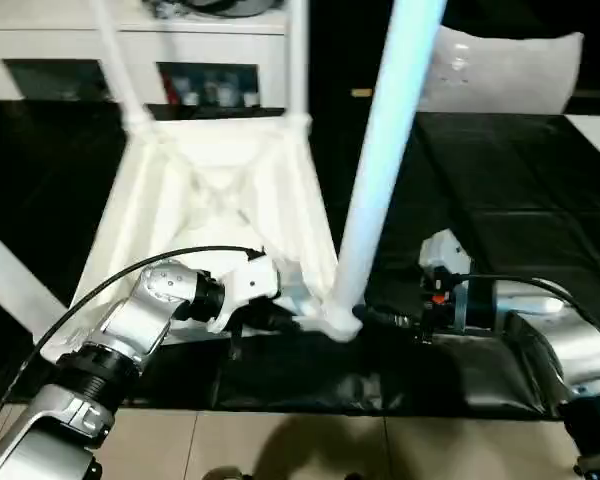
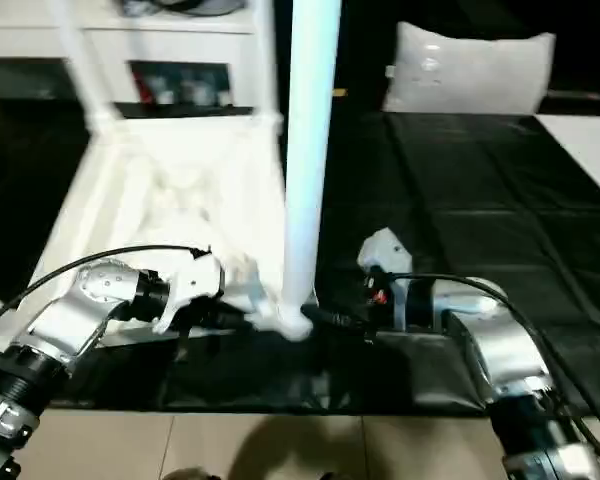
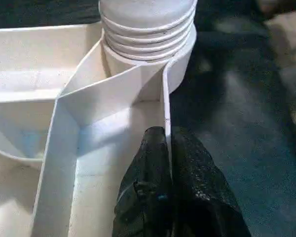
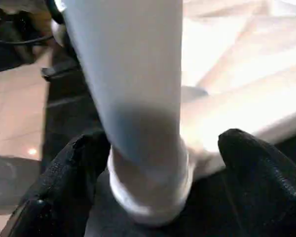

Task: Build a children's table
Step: Rotate leg to tighten

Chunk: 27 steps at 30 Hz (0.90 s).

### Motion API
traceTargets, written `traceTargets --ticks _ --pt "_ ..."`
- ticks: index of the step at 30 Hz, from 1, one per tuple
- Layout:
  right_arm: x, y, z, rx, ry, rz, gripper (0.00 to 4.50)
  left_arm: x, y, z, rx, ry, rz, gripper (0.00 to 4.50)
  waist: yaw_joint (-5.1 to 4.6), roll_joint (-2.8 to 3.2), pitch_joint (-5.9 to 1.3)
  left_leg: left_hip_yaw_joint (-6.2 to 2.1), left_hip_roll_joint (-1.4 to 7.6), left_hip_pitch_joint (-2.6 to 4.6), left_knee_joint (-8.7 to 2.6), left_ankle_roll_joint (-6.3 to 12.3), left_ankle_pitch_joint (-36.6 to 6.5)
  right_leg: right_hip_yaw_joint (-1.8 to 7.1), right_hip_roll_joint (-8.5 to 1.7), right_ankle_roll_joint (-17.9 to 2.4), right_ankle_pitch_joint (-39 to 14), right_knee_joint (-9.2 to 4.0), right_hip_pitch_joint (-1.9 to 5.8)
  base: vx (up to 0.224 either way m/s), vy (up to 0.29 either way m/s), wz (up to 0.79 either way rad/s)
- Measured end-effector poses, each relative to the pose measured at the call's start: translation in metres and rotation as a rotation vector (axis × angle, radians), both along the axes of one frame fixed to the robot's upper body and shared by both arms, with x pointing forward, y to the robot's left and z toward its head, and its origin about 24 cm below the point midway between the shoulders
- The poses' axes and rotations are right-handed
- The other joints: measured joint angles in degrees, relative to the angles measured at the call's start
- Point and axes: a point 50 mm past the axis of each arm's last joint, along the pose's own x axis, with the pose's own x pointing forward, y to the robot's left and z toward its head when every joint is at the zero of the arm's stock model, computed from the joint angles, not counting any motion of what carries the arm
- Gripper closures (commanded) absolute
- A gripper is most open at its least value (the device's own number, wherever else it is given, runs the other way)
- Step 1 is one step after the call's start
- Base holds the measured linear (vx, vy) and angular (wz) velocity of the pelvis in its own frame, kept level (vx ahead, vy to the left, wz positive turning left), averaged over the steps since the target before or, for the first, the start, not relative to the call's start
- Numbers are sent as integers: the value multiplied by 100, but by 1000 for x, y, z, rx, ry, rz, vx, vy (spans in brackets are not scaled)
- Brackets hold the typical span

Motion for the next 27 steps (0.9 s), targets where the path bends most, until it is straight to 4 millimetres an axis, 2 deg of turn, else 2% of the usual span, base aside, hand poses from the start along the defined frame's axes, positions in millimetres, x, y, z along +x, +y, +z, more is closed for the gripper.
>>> traceTargets --ticks 4,5,8,11,13,15,19,27 --pt "1 3 1 13 22 56 95 0 -4 0 7 -3 -47 450 67 -1 -1 0 1 2 4 -17 -8 1 -1 -3 2 6 1 0 0 0" --pt "0 4 0 15 28 70 120 -1 -6 0 7 -1 -60 450 69 -1 -1 0 1 3 4 -17 -8 1 -1 -3 2 6 4 0 0 0" --pt "-2 8 -1 18 55 123 130 1 -9 0 11 -3 -76 450 78 -2 -1 0 1 4 6 -19 -7 1 -1 -3 2 6 7 0 0 0" --pt "-2 8 -1 21 73 144 172 3 -10 0 13 -8 -84 450 81 -4 -2 1 2 2 8 -19 -7 1 -2 -4 3 7 8 0 0 0" --pt "0 7 -2 20 85 141 177 3 -10 -1 13 -8 -87 450 82 -5 -3 1 2 3 9 -20 -7 1 -2 -4 3 8 9 0 0 0" --pt "1 7 -2 21 87 145 210 4 -10 0 14 -6 -89 450 81 -5 -3 1 2 3 8 -20 -6 0 -2 -4 3 8 9 0 0 0" --pt "2 7 -2 19 84 145 235 4 -9 -1 13 -2 -88 450 81 -6 -4 0 3 3 8 -19 -6 -1 -2 -3 3 9 9 0 0 0" --pt "2 8 -3 20 81 132 243 5 -9 -2 -4 27 -54 450 79 -1 -7 1 3 5 9 -22 -6 0 -2 -4 3 10 11 0 0 0"
